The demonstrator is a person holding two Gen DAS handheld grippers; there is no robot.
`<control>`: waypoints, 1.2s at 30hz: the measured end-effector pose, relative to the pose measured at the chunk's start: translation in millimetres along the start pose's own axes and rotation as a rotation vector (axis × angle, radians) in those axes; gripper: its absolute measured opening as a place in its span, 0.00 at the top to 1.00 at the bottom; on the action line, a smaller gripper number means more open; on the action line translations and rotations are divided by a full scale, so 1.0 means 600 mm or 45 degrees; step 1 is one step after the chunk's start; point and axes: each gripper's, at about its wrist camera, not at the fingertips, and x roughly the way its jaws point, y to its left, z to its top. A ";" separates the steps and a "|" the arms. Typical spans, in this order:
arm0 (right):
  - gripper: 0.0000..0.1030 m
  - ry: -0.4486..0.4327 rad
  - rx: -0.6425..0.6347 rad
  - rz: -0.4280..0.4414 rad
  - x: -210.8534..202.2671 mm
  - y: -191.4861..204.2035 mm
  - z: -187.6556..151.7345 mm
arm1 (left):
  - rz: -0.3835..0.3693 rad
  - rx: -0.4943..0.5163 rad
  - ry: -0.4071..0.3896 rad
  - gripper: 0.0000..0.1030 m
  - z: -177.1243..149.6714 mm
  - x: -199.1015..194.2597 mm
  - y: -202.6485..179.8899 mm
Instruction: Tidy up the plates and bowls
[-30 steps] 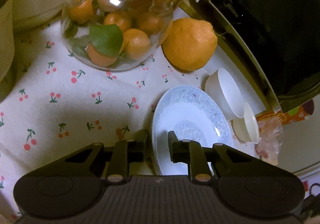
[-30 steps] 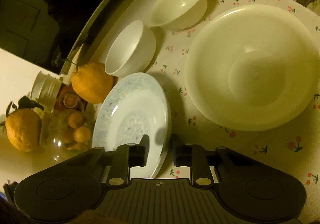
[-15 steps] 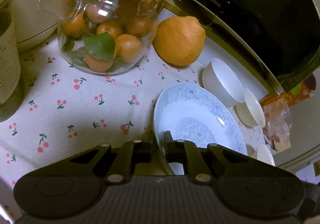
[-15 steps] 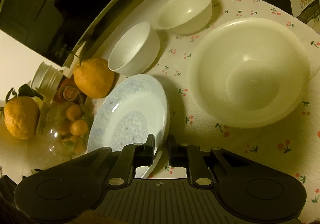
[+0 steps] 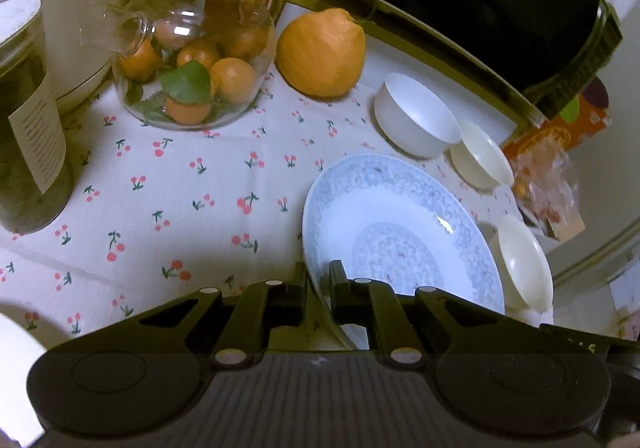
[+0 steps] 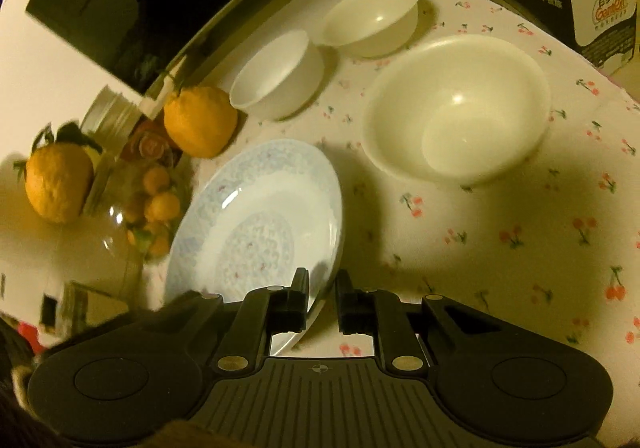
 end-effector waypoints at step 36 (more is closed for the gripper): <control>0.85 0.139 0.094 -0.048 -0.025 -0.019 -0.013 | 0.034 0.141 0.153 0.88 -0.034 -0.007 -0.002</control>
